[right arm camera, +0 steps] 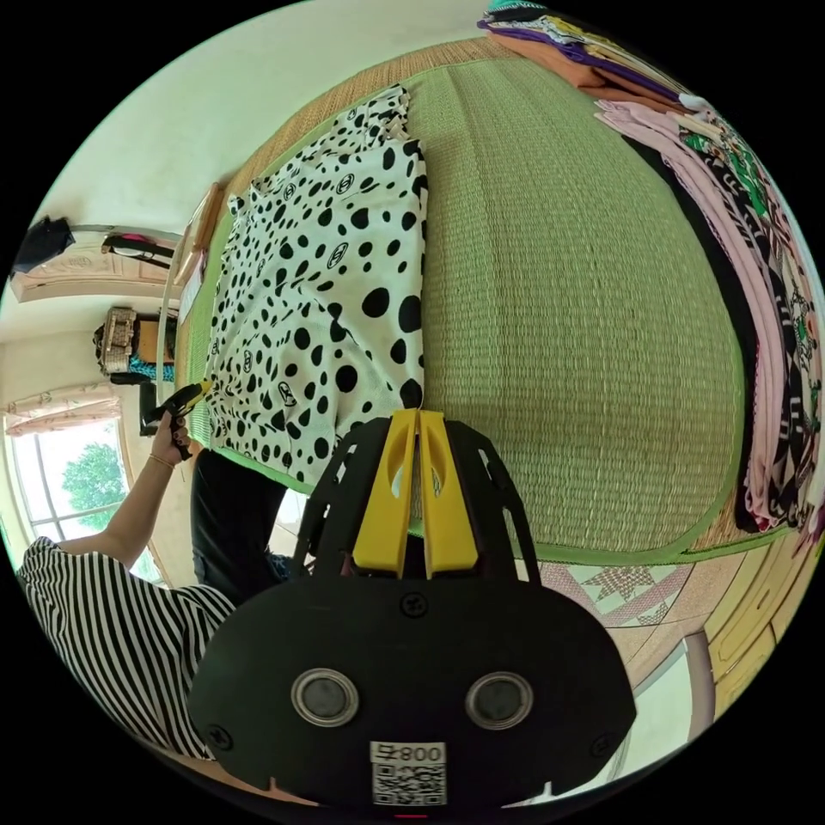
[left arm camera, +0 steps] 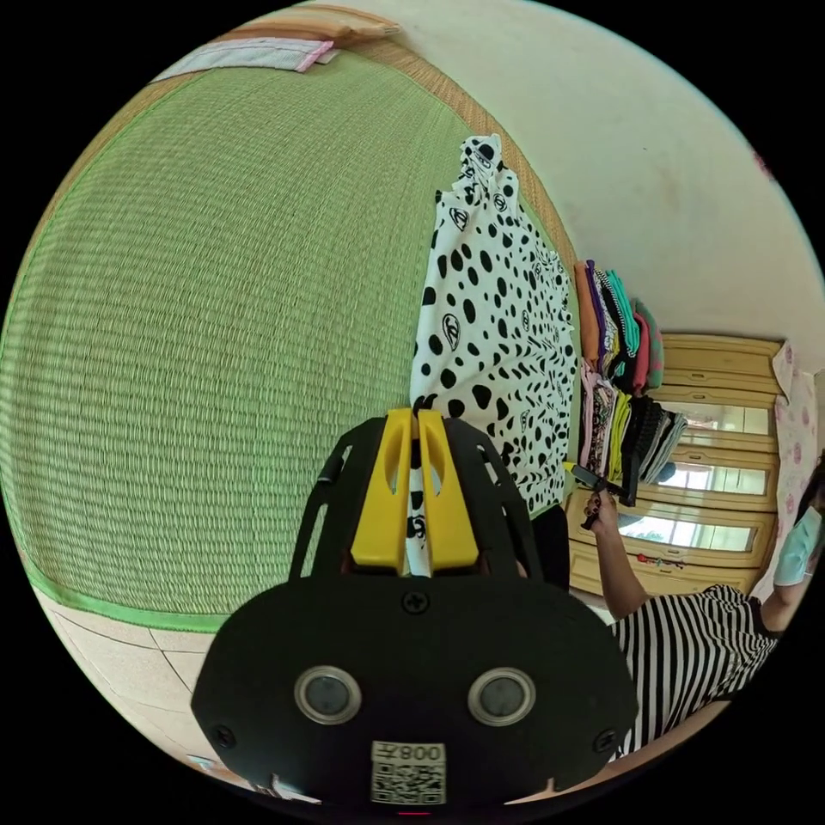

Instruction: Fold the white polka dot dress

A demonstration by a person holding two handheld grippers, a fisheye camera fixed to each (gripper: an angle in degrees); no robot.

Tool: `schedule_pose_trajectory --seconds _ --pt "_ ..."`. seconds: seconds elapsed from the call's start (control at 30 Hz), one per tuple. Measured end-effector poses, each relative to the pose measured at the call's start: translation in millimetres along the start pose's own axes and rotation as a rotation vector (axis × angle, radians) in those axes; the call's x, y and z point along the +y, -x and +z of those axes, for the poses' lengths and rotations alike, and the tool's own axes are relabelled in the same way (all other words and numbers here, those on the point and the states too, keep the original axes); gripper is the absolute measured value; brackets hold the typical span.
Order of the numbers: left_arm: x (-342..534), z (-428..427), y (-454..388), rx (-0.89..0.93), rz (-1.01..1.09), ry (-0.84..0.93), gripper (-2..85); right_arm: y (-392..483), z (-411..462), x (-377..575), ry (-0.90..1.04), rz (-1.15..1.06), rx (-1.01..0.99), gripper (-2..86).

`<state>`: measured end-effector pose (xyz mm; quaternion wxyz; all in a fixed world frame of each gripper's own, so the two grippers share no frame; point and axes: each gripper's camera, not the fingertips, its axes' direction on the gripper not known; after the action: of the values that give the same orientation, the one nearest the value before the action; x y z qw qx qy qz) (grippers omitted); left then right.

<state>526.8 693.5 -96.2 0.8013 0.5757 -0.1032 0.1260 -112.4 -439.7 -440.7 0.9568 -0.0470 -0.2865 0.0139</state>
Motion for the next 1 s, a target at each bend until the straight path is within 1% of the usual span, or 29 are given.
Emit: schedule_pose_trajectory --seconds 0.17,0.27,0.4,0.47,0.6,0.67,0.77,0.9,1.0 --pt "23 -18 7 0.076 -0.021 -0.032 6.5 12 -11 -1 0.003 -0.005 -0.004 1.4" --pt "43 -37 2 0.081 -0.009 -0.042 7.8 21 -23 3 -0.009 0.002 0.027 2.9" --pt "74 -50 -6 0.071 0.011 -0.015 8.3 24 -40 20 -0.035 0.021 -0.014 6.0" --pt "91 -49 -13 0.016 0.026 0.045 7.8 26 -44 30 -0.030 0.035 -0.029 6.8" --pt "101 -48 -20 -0.012 0.034 0.086 4.5 31 -43 48 -0.005 0.063 -0.048 7.0" --pt "102 -54 -26 -0.060 0.049 0.111 2.9 33 -48 52 -0.021 0.074 -0.064 6.8" --pt "111 -75 -26 -0.069 0.042 0.072 2.5 41 -53 55 -0.008 0.065 -0.057 6.6" --pt "126 -87 -7 0.009 -0.017 0.065 3.4 52 -58 57 0.002 0.054 -0.054 6.7" --pt "139 -98 -1 0.071 -0.039 0.041 5.7 58 -64 58 -0.003 0.053 -0.053 6.6"
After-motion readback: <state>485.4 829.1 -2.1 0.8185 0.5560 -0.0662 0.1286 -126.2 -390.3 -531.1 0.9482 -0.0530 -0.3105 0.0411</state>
